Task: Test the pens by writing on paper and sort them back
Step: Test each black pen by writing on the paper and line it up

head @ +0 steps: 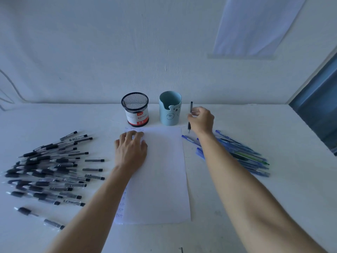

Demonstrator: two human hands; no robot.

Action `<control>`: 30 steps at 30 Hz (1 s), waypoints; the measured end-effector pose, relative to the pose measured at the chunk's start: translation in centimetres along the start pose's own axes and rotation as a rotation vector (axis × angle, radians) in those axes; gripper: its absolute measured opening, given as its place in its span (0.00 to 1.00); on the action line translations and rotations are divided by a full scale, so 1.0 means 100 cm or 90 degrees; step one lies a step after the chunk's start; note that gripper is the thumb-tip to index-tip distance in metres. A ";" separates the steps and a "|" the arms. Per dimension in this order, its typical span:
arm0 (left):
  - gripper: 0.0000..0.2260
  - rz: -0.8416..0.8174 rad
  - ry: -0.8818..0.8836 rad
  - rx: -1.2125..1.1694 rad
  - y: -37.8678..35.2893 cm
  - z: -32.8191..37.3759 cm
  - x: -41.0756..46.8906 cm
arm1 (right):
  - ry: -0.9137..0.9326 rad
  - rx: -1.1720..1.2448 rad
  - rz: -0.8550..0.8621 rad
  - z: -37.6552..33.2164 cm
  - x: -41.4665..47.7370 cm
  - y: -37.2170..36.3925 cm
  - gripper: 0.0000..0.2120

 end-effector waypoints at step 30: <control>0.15 0.003 0.038 -0.069 0.004 -0.007 0.001 | 0.064 -0.027 0.086 -0.020 -0.038 -0.006 0.09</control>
Point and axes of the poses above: each hand's wrist, its own x-axis towards the middle knuckle, its own y-axis out of the back of the hand, z = x × y, the point moved 8 cm from there along x, towards the middle knuckle, and after that the axes turned 6 degrees about x, right-handed, at the moved point
